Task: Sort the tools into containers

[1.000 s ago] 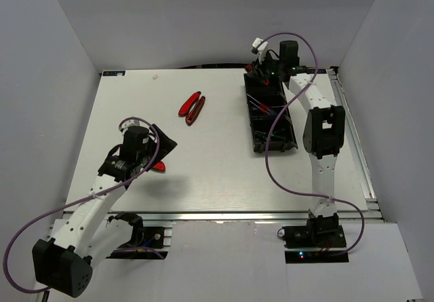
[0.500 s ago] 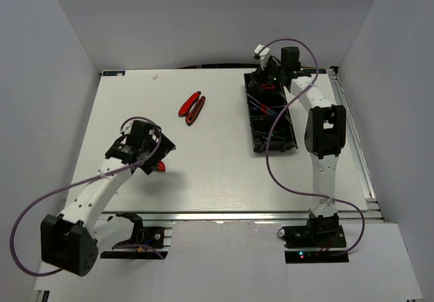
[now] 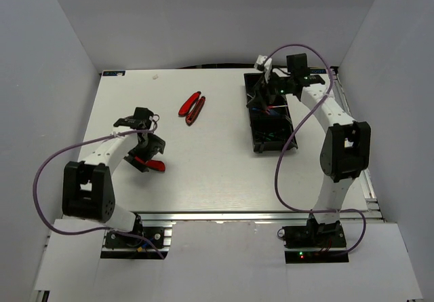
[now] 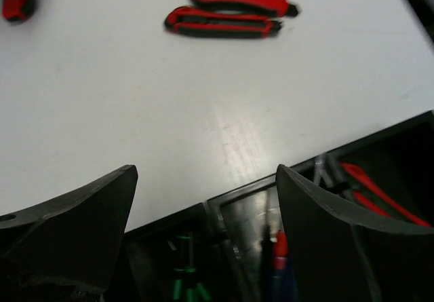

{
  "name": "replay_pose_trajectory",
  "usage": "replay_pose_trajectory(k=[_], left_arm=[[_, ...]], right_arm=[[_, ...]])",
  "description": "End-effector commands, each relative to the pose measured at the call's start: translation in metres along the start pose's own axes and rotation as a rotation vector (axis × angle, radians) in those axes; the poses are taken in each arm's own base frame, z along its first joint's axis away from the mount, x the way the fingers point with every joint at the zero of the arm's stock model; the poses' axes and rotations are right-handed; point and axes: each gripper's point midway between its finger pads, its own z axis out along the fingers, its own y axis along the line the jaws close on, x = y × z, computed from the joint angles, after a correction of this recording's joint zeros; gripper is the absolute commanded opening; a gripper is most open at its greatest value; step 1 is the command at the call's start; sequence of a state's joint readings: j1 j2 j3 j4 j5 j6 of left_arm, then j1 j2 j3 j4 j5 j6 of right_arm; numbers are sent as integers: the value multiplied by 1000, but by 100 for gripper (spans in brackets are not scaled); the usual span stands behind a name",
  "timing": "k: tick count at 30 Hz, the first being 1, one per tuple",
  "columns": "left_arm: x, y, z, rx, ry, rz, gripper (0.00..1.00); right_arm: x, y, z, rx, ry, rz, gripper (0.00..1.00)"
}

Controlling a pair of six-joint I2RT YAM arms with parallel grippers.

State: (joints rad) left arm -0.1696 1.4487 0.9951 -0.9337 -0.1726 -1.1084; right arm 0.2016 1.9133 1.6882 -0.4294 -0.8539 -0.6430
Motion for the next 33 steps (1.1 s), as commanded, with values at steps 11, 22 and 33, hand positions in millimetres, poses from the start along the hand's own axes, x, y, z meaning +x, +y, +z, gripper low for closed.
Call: replay_pose_trajectory(k=[11,22,33], left_arm=[[-38,13,48,-107,-19,-65,78],[-45,14,57,-107,-30,-65,31],[-45,-64,-10,395,-16,122,3]], right_arm=[[11,45,-4,-118,18,92,89],[2,69,-3,-171,19,46,89],[-51,111,18,-265,-37,196,89]])
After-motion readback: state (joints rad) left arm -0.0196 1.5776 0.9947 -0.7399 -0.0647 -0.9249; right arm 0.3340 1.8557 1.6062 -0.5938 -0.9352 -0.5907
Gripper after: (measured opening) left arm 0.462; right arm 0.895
